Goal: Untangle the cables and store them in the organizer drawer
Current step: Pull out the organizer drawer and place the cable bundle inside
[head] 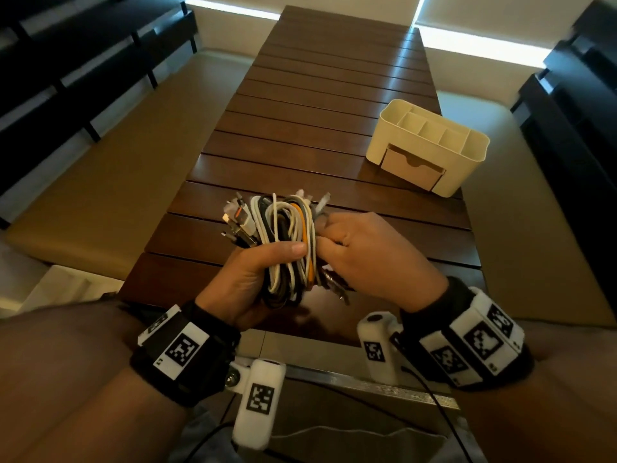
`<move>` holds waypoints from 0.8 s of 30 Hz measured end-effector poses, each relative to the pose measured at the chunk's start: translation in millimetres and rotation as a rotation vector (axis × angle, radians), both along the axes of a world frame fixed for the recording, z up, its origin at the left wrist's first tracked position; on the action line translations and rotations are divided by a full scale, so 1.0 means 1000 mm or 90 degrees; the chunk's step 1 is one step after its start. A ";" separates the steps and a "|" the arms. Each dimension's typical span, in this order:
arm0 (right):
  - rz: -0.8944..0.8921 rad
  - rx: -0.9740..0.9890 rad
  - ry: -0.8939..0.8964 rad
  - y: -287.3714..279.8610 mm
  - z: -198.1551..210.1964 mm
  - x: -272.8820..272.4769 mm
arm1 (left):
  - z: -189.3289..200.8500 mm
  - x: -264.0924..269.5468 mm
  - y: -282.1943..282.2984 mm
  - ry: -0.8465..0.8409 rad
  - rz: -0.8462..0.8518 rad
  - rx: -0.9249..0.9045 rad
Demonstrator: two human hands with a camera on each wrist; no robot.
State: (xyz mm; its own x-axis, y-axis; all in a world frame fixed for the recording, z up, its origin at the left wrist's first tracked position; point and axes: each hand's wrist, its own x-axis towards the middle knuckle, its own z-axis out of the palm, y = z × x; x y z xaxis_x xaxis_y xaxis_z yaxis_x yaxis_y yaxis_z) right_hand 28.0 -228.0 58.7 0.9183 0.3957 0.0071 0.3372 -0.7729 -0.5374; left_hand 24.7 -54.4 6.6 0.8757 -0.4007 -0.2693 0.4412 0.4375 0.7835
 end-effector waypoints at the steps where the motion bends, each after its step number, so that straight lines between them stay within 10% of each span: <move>1: 0.014 -0.038 0.025 -0.003 0.000 0.001 | 0.001 -0.001 -0.001 -0.010 -0.001 0.019; 11: -0.046 -0.249 0.080 -0.005 -0.028 0.010 | -0.014 -0.014 -0.024 -0.053 0.023 0.100; 19: -0.169 -0.089 0.014 0.004 -0.040 0.003 | -0.016 0.003 -0.019 -0.035 0.092 0.091; 24: -0.076 0.066 0.223 -0.011 -0.029 0.007 | -0.014 0.018 -0.004 0.015 0.171 0.135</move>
